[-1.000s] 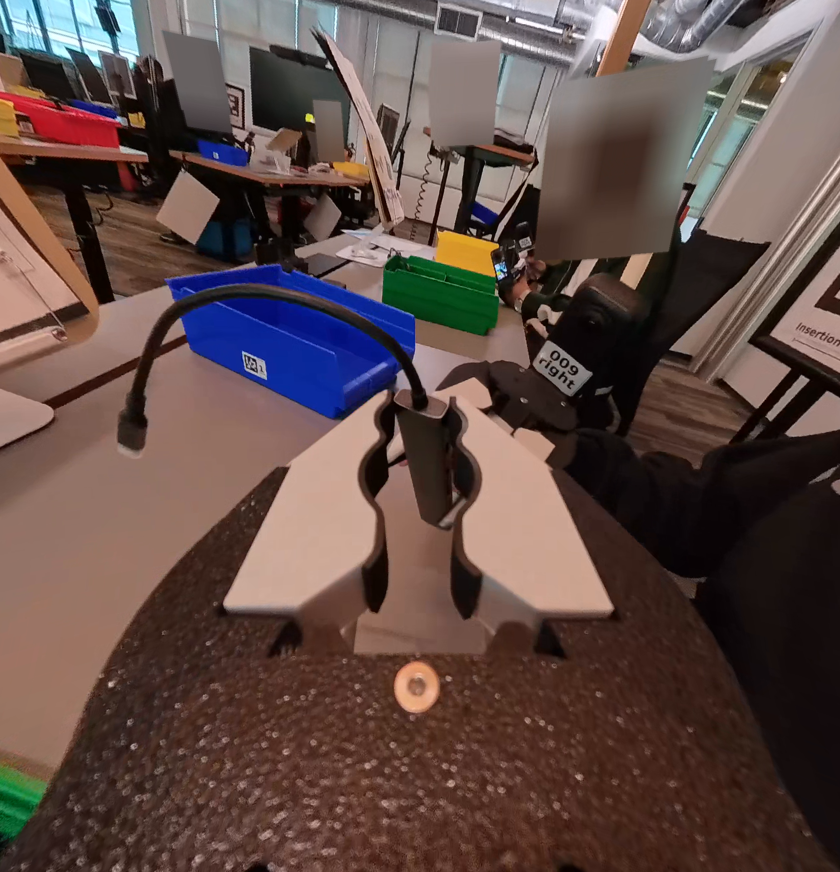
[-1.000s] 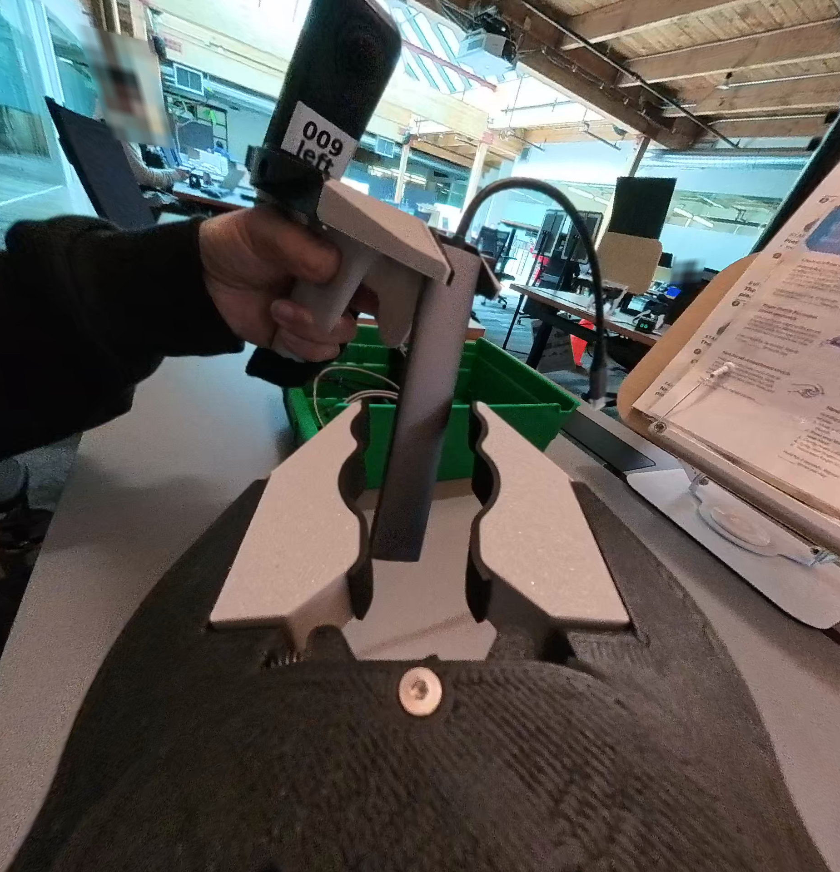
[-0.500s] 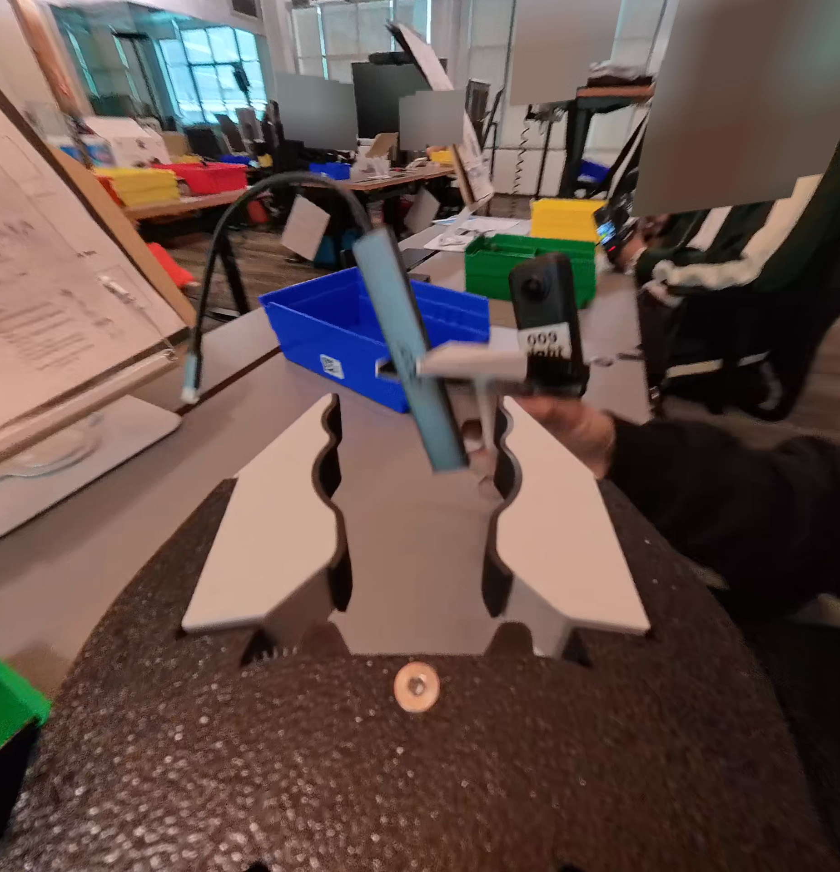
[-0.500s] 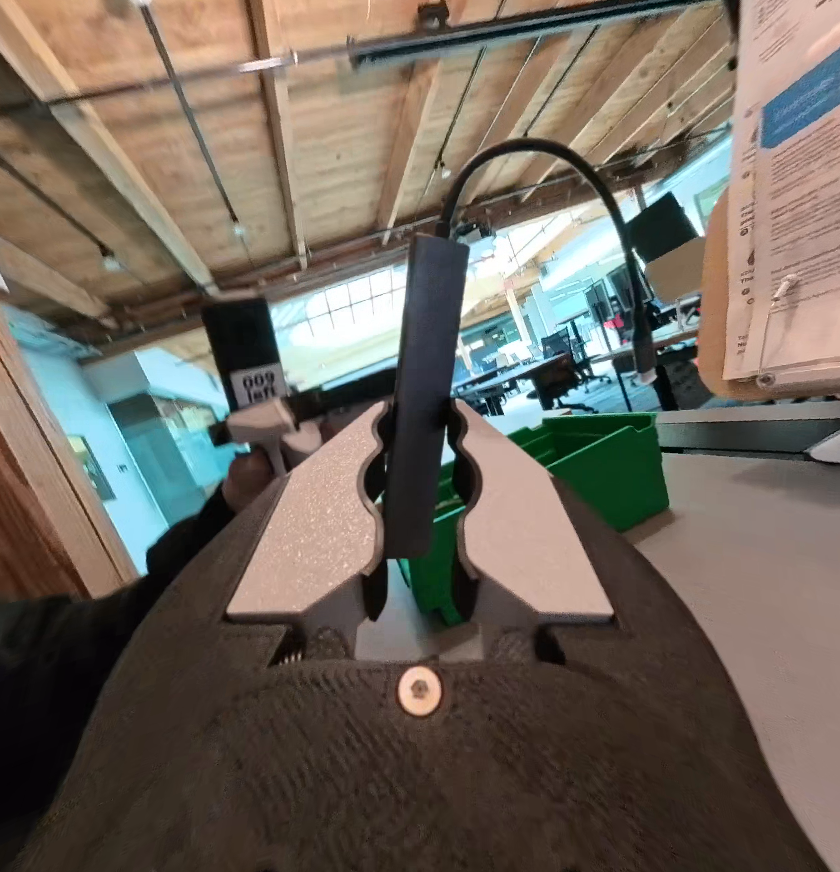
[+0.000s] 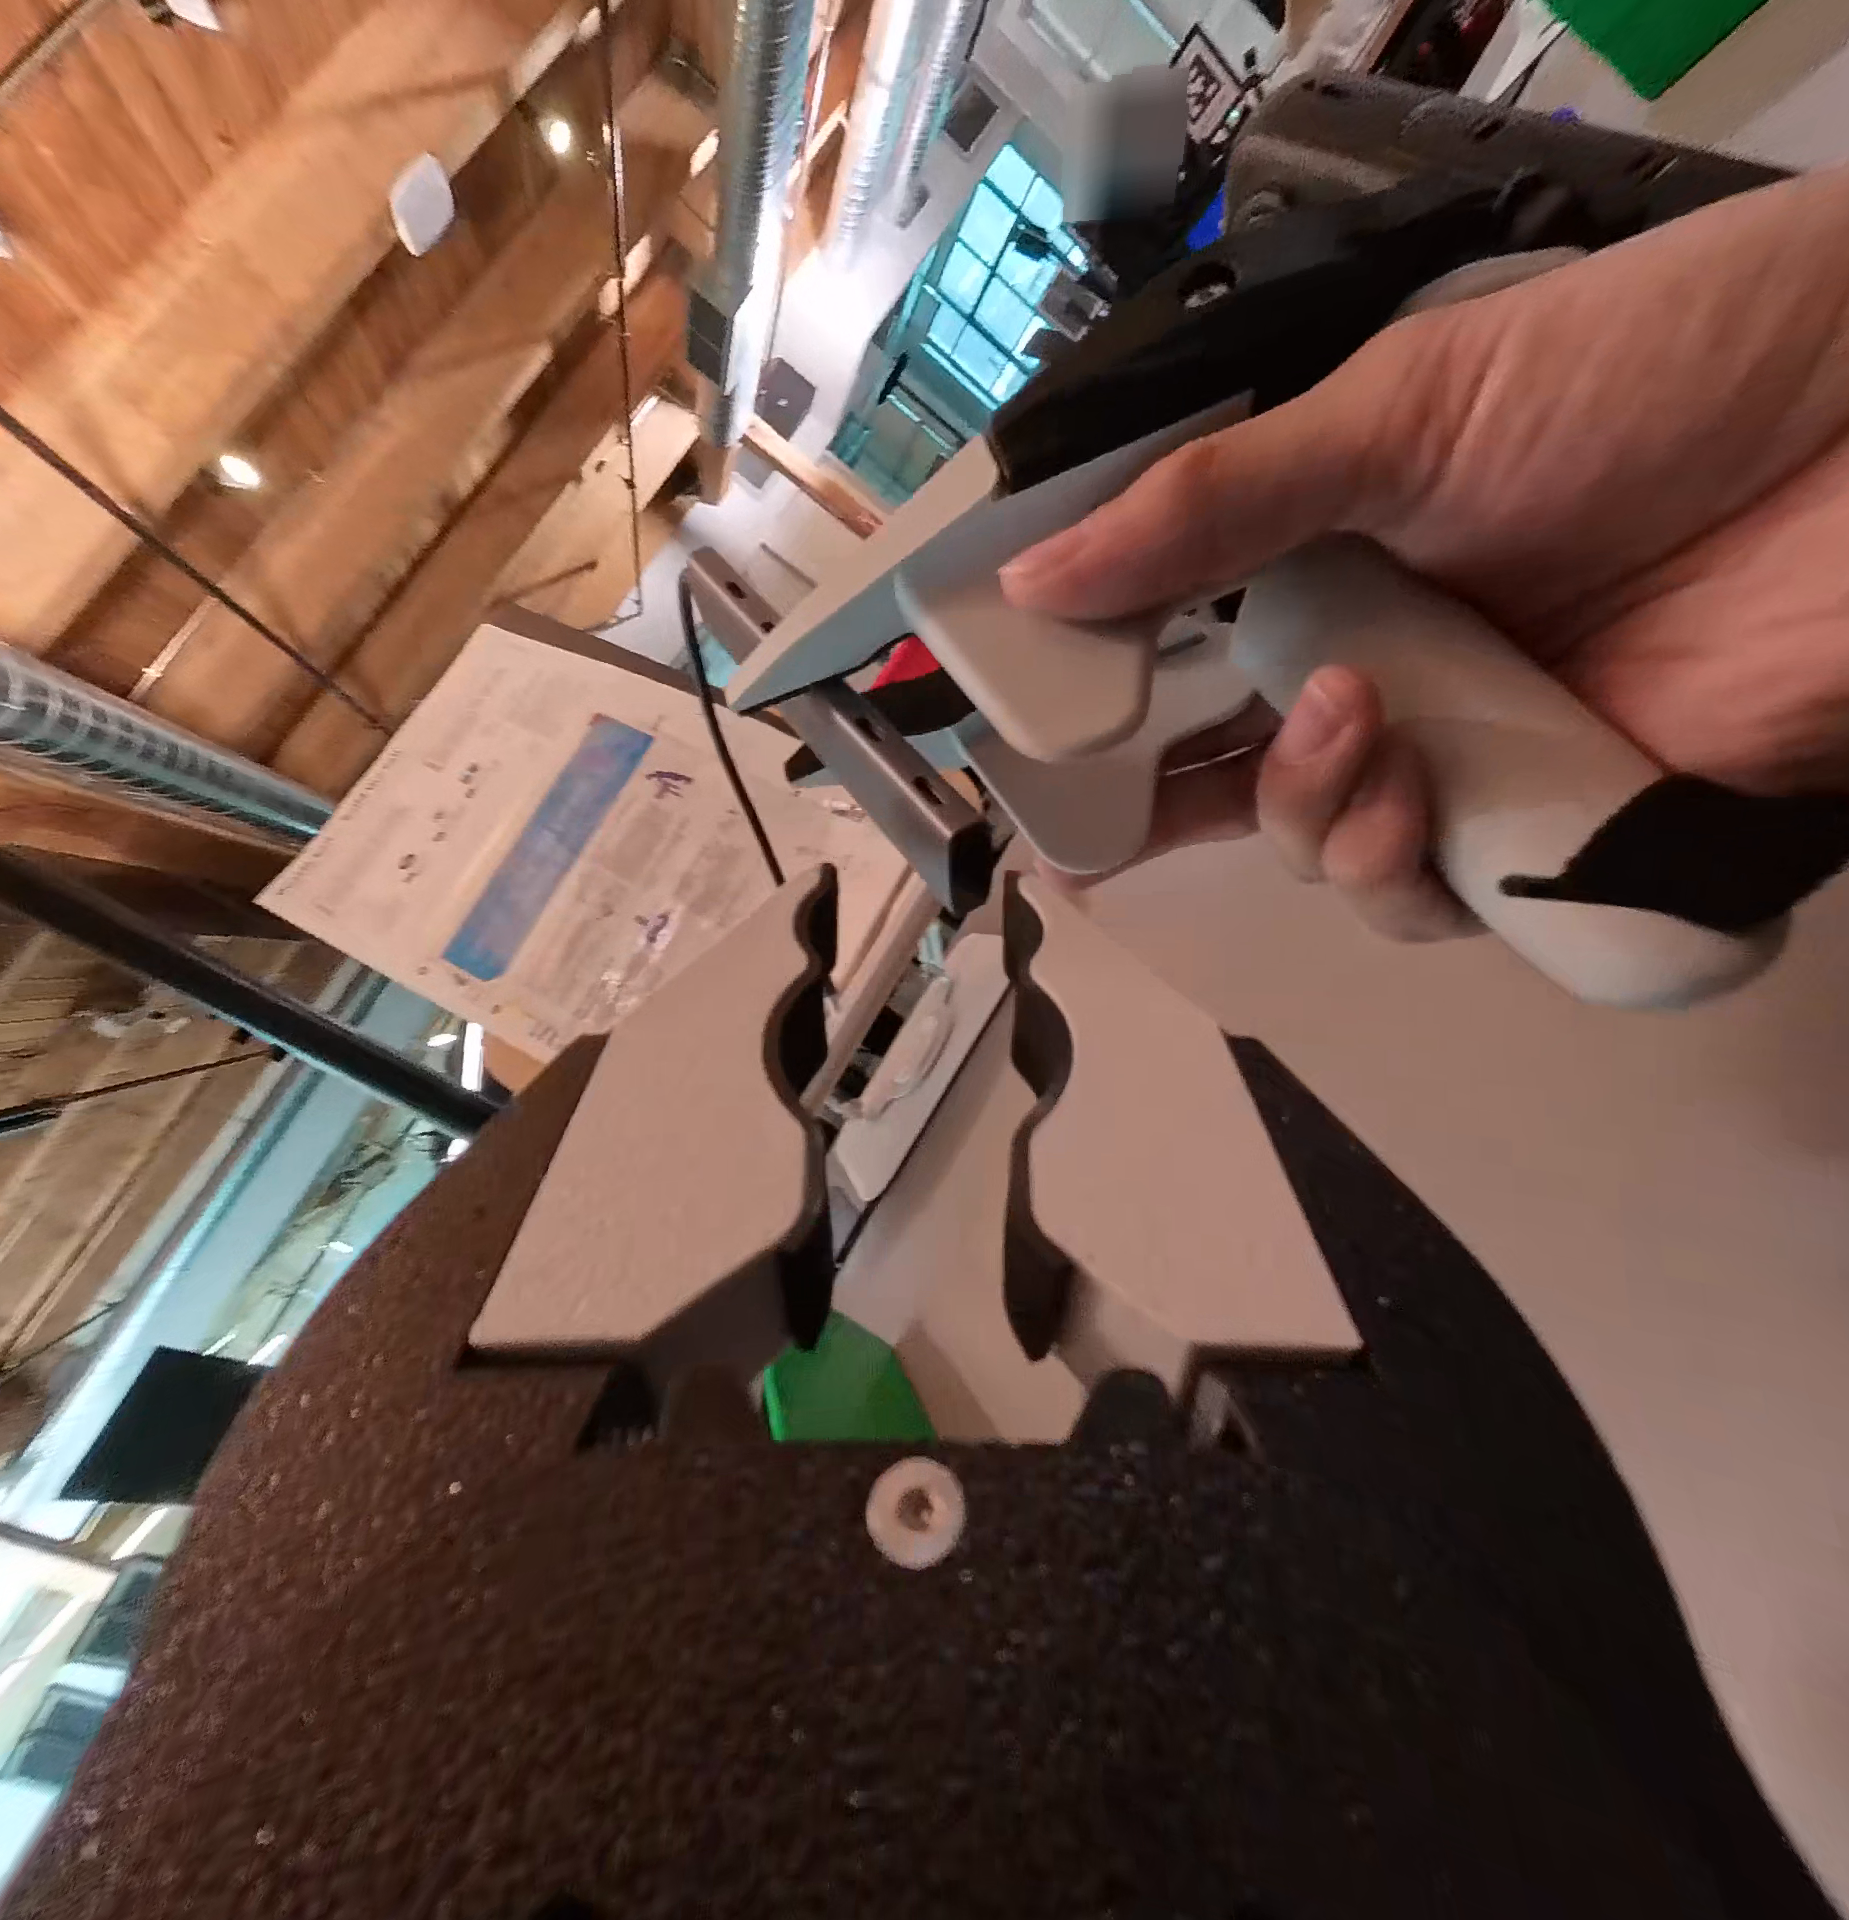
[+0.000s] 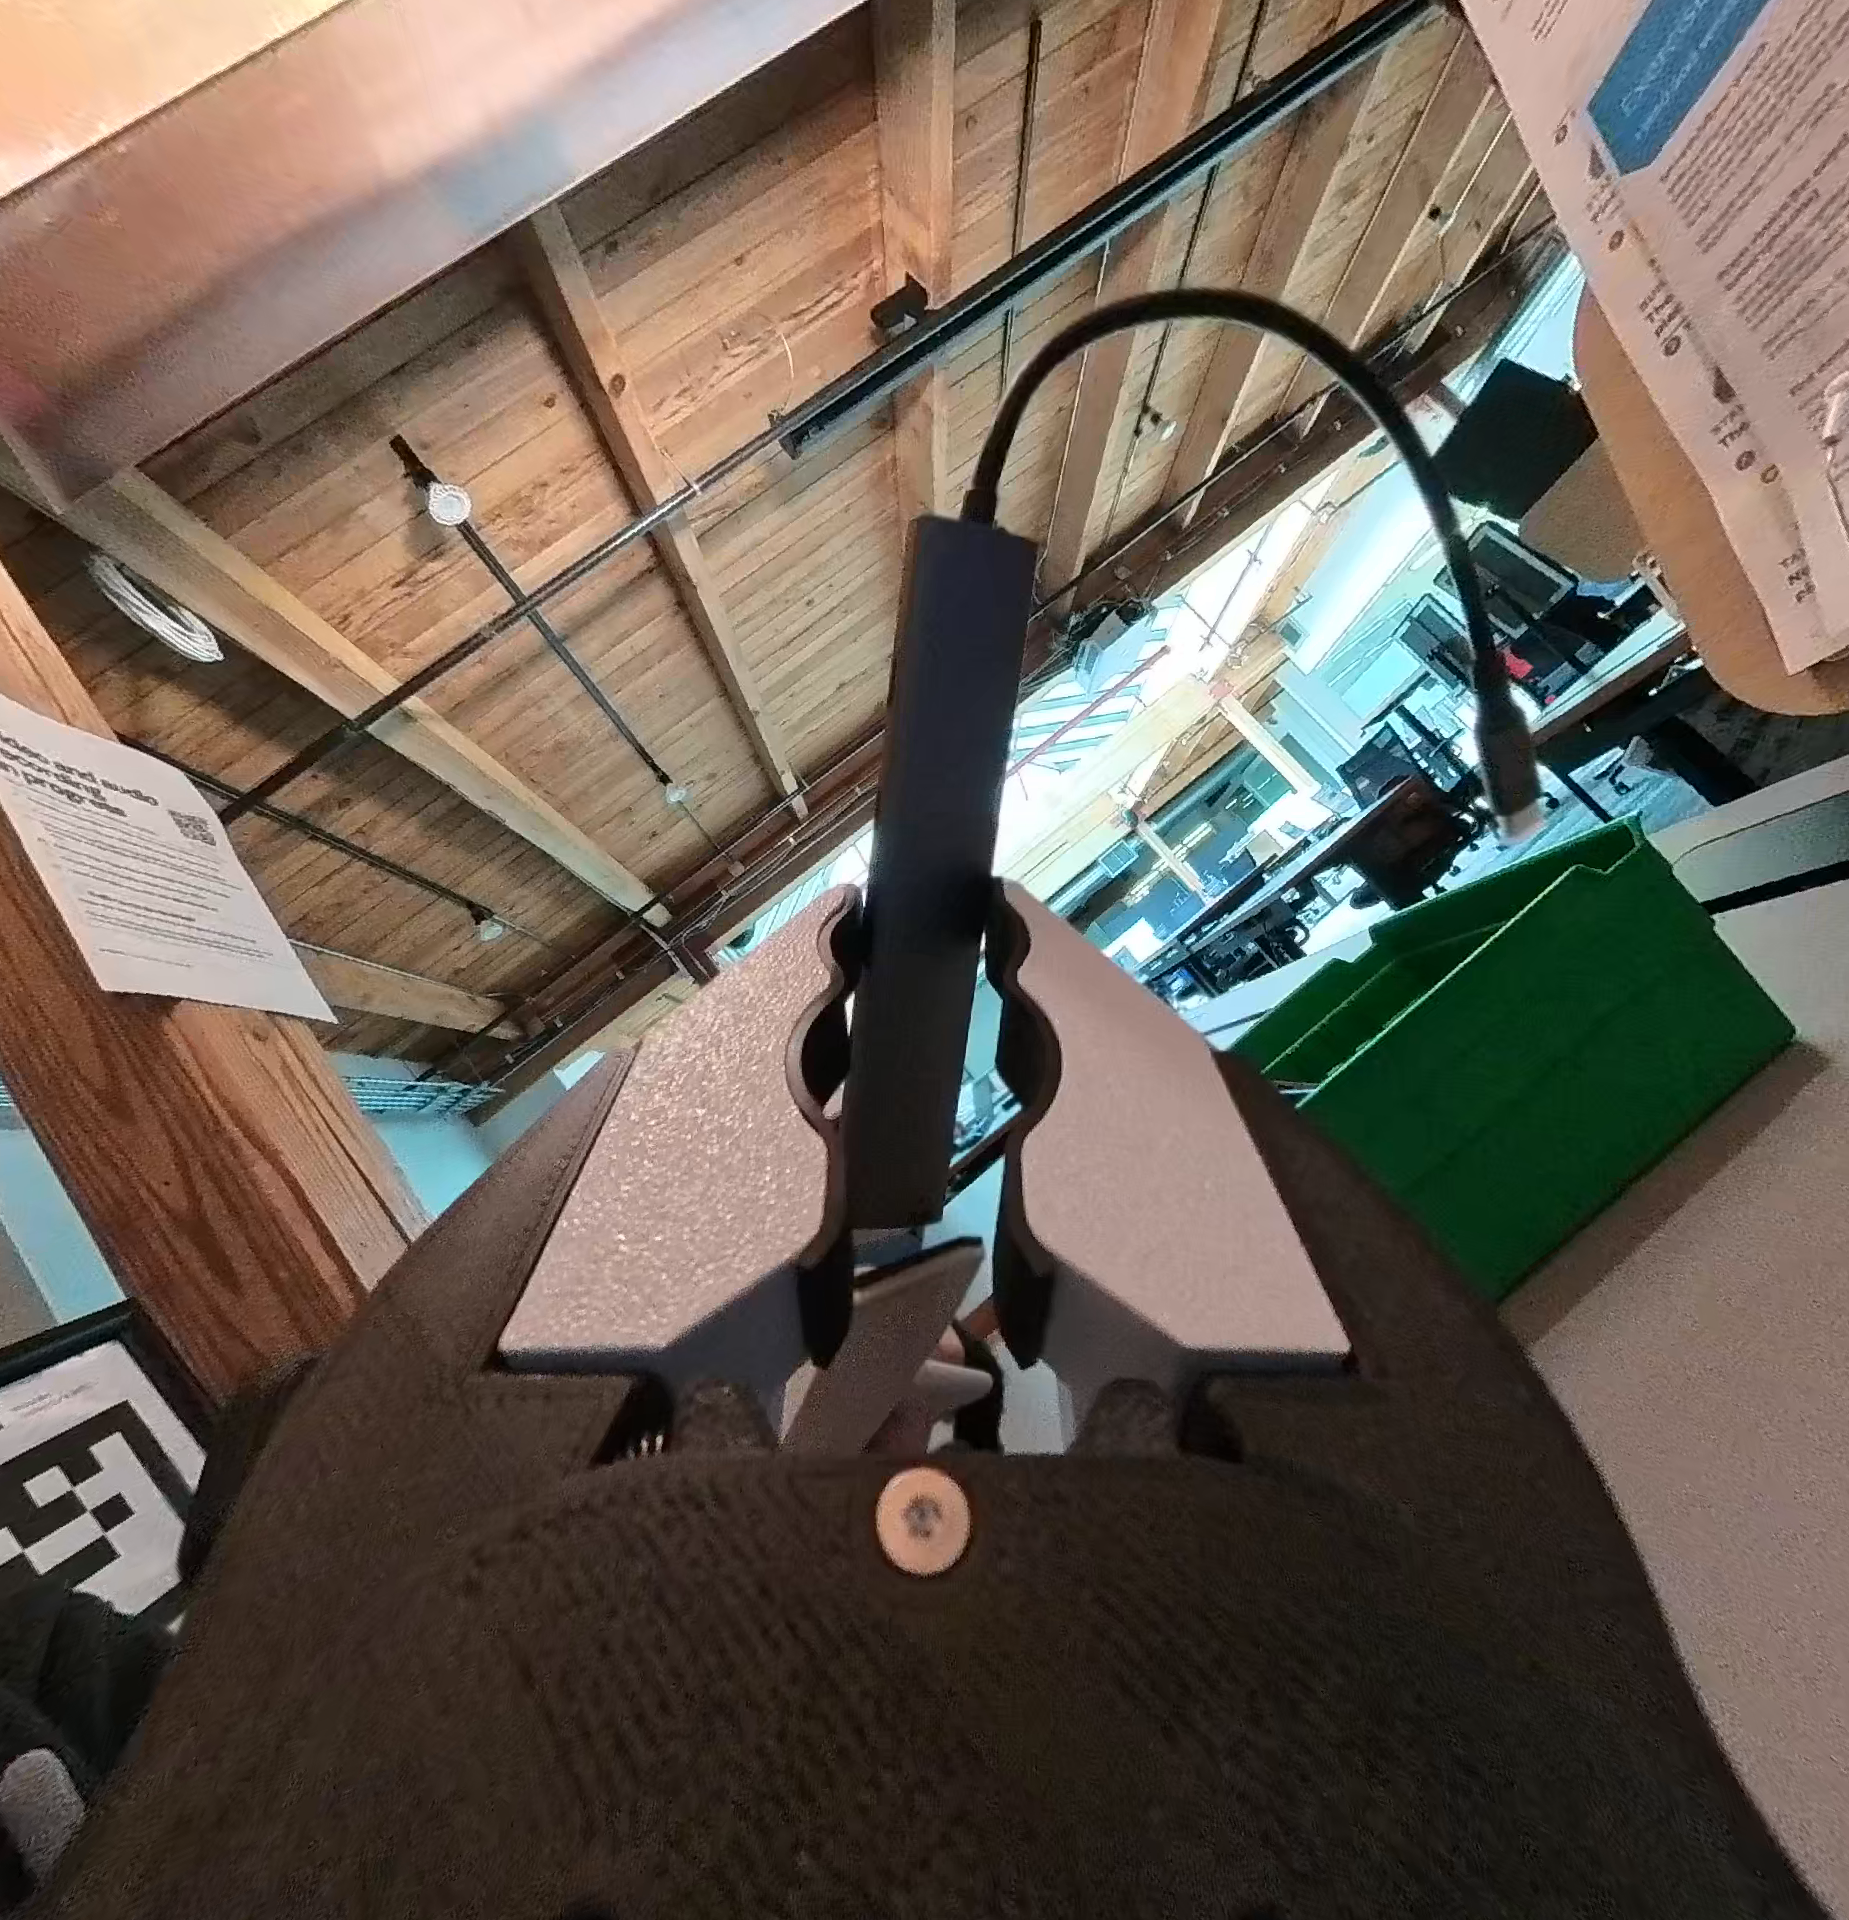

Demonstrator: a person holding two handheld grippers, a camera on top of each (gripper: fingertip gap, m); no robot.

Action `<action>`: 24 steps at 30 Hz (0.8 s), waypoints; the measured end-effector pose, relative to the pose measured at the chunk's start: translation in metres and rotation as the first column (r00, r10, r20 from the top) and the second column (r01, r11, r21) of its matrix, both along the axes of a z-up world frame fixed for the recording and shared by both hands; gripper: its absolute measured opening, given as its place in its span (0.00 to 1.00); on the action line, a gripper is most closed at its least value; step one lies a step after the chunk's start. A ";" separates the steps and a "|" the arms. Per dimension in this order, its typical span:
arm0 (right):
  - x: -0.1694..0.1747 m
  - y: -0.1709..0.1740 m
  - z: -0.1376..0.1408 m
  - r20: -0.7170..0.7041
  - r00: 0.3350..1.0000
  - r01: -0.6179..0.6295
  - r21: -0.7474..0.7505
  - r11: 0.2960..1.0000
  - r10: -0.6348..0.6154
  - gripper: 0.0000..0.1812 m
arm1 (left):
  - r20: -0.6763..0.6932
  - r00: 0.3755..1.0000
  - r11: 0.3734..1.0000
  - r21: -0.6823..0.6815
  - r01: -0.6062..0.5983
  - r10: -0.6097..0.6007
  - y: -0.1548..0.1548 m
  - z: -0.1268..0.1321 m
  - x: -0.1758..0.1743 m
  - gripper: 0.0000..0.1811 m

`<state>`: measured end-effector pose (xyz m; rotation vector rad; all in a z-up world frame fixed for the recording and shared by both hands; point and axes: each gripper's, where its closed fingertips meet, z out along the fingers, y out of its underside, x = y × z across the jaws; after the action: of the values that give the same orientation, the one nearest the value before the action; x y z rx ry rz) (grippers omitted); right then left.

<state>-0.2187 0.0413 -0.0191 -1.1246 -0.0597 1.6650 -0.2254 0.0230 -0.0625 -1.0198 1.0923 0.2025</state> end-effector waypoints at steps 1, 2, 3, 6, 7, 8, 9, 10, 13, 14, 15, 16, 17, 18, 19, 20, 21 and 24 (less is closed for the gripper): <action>0.000 0.000 -0.001 0.001 1.000 -0.003 -0.007 1.000 0.003 0.12 | -0.007 1.000 1.000 0.019 -0.007 0.008 0.001 0.001 0.000 0.15; -0.002 0.000 -0.001 0.005 1.000 -0.012 -0.010 1.000 0.013 0.12 | -0.023 1.000 1.000 0.027 0.001 -0.001 0.000 -0.001 0.001 0.11; -0.004 -0.001 -0.002 0.002 1.000 -0.019 -0.014 1.000 0.019 0.12 | -0.034 0.999 0.999 0.035 0.006 -0.005 -0.001 -0.002 0.002 0.08; -0.003 0.002 -0.001 -0.016 1.000 0.000 -0.033 0.999 0.000 0.13 | 0.017 0.998 0.994 0.086 -0.065 0.063 0.001 0.006 -0.008 0.04; -0.004 0.002 -0.002 -0.005 1.000 0.002 -0.031 1.000 -0.002 0.13 | 0.046 0.997 0.994 0.086 -0.067 0.063 0.000 0.009 -0.010 0.04; -0.005 0.002 -0.002 0.004 1.000 -0.006 -0.028 1.000 0.006 0.13 | 0.071 0.996 0.995 0.078 -0.059 0.054 -0.001 0.010 -0.011 0.04; -0.006 0.001 -0.002 0.005 1.000 -0.020 -0.034 0.999 0.021 0.13 | 0.089 0.995 0.996 0.071 -0.054 0.048 -0.002 0.011 -0.012 0.04; -0.007 0.001 -0.003 0.007 1.000 -0.030 -0.041 0.999 0.030 0.13 | 0.097 0.994 0.997 0.066 -0.050 0.044 -0.002 0.012 -0.012 0.03; -0.007 0.002 -0.003 0.002 0.999 -0.034 -0.040 0.999 0.035 0.14 | 0.094 0.995 0.998 0.041 -0.041 0.037 -0.002 0.010 -0.011 0.04; -0.007 0.002 -0.003 0.002 0.999 -0.042 -0.040 0.998 0.042 0.13 | 0.098 0.995 0.999 0.021 -0.025 0.023 -0.002 0.007 -0.010 0.04; -0.007 0.002 -0.004 0.026 0.998 -0.053 -0.028 0.998 0.054 0.13 | 0.104 0.995 1.000 -0.009 0.005 -0.004 -0.003 0.004 -0.008 0.05; -0.008 0.003 -0.005 0.070 0.996 -0.063 -0.008 0.998 0.063 0.13 | 0.102 0.994 0.997 -0.056 0.050 -0.044 -0.004 -0.002 -0.005 0.06; -0.008 0.001 -0.005 0.128 0.990 -0.062 0.020 0.998 0.059 0.13 | 0.113 0.990 0.990 -0.106 0.096 -0.084 -0.006 -0.007 -0.002 0.07; -0.009 0.000 -0.006 0.197 0.980 -0.052 0.056 0.997 0.040 0.12 | 0.138 0.983 0.980 -0.142 0.140 -0.121 -0.008 -0.009 -0.001 0.07; -0.009 -0.002 -0.006 0.261 0.965 -0.039 0.097 0.994 0.012 0.12 | 0.167 0.972 0.966 -0.171 0.195 -0.166 -0.011 -0.009 0.000 0.10; -0.008 -0.003 -0.006 0.327 0.945 -0.023 0.141 0.990 -0.025 0.12 | 0.208 0.957 0.947 -0.207 0.246 -0.203 -0.014 -0.006 -0.001 0.14; -0.007 -0.003 -0.008 0.398 0.915 -0.006 0.187 0.982 -0.070 0.12 | 0.260 0.941 0.928 -0.244 0.281 -0.217 -0.014 -0.001 -0.003 0.18; -0.004 -0.002 -0.020 0.600 0.766 0.021 0.337 0.941 -0.232 0.12 | 0.444 0.859 0.837 -0.343 0.426 -0.255 -0.016 0.020 -0.012 0.25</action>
<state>-0.2225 0.0393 -0.0396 -1.3606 -0.6486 1.0363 -0.2372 0.0073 -0.0426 -1.1672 0.9557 -0.5461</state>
